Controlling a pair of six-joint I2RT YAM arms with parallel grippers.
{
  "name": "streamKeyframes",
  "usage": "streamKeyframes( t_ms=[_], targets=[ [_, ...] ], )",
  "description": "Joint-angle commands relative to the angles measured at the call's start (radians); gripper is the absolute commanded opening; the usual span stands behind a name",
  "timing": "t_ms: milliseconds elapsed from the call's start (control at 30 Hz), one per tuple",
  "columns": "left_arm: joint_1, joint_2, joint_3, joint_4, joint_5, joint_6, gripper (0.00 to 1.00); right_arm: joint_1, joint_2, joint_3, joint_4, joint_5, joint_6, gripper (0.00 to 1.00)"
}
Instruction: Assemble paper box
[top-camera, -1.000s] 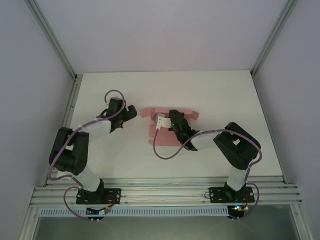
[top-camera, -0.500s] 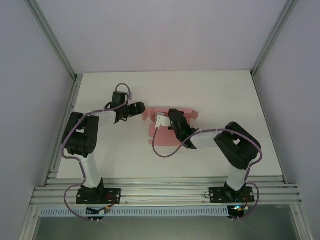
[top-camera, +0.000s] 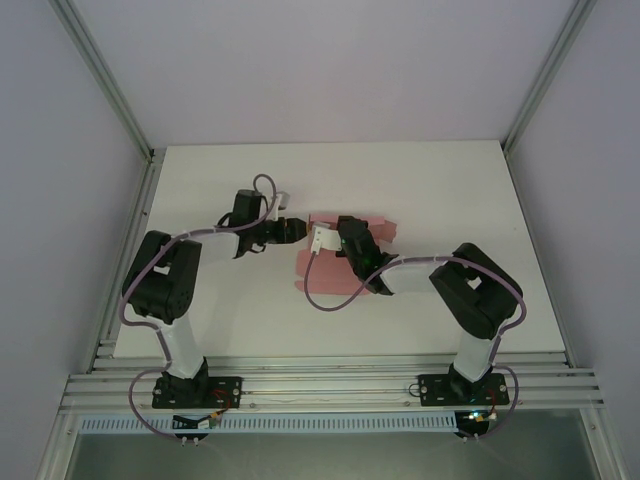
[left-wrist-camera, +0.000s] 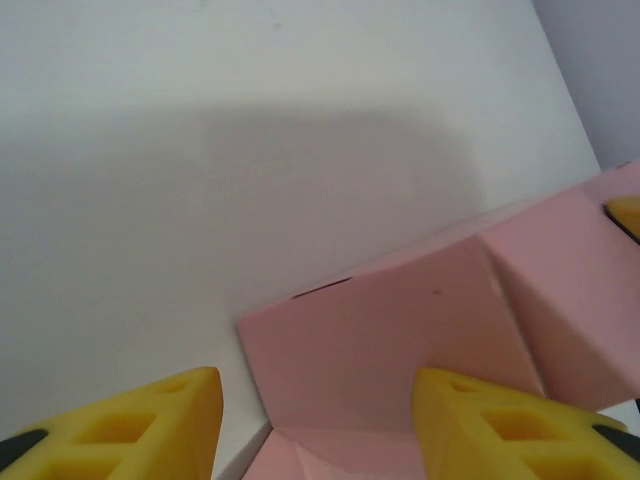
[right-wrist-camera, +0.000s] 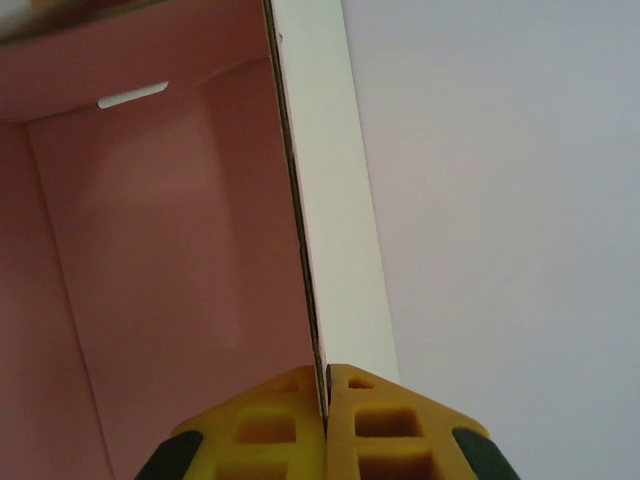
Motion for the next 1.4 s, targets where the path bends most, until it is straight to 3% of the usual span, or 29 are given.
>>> streamKeyframes(
  t_ms=[0, 500, 633, 967, 1167, 1367],
  targets=[
    [-0.023, 0.005, 0.0, 0.05, 0.084, 0.053, 0.52, 0.004, 0.009, -0.015, -0.128, -0.042, 0.056, 0.0],
    [-0.065, -0.108, -0.158, 0.054, 0.007, 0.13, 0.47, -0.008, -0.001, -0.056, -0.08, -0.067, 0.003, 0.0],
    [-0.089, -0.083, -0.121, 0.04, -0.061, 0.173, 0.38, -0.006, -0.014, -0.062, -0.1, -0.075, 0.015, 0.0],
    [-0.115, -0.078, -0.138, 0.227, -0.094, 0.169, 0.33, 0.009, -0.045, -0.126, -0.105, -0.125, -0.014, 0.0],
    [-0.132, -0.127, -0.268, 0.374, -0.123, 0.135, 0.33, 0.038, -0.038, -0.153, -0.046, -0.038, -0.044, 0.0],
    [-0.132, -0.115, -0.295, 0.385, -0.139, 0.136, 0.33, 0.081, 0.019, -0.179, 0.082, 0.059, -0.111, 0.0]
  ],
)
